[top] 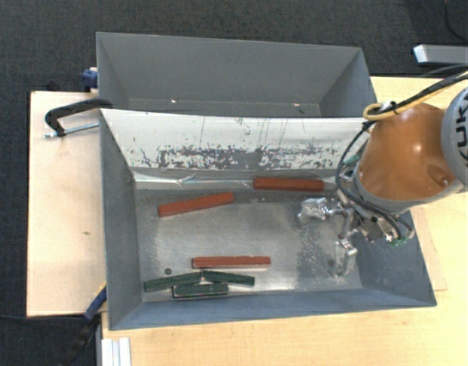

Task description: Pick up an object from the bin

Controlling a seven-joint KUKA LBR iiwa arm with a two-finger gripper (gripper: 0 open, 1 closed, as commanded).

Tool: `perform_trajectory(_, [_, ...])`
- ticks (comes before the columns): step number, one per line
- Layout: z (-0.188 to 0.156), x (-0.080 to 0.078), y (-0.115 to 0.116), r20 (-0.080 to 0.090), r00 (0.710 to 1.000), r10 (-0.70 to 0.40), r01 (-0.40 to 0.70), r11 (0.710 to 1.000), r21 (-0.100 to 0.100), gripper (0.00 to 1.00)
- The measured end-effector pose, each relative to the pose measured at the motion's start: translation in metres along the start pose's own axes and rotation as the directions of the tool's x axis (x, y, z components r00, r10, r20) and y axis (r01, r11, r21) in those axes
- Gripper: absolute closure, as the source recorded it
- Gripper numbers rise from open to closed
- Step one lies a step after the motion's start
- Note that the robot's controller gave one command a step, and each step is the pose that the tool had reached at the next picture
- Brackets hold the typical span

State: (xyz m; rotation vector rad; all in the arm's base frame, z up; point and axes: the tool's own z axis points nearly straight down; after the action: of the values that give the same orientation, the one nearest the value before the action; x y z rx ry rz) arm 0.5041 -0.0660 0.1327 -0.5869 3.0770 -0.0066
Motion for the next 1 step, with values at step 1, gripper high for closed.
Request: perform_trajectory(1, [0.0325, -0.0074, 0.0352, -0.008, 0.995, -0.101, 0.101, 0.995, -0.008, 0.0])
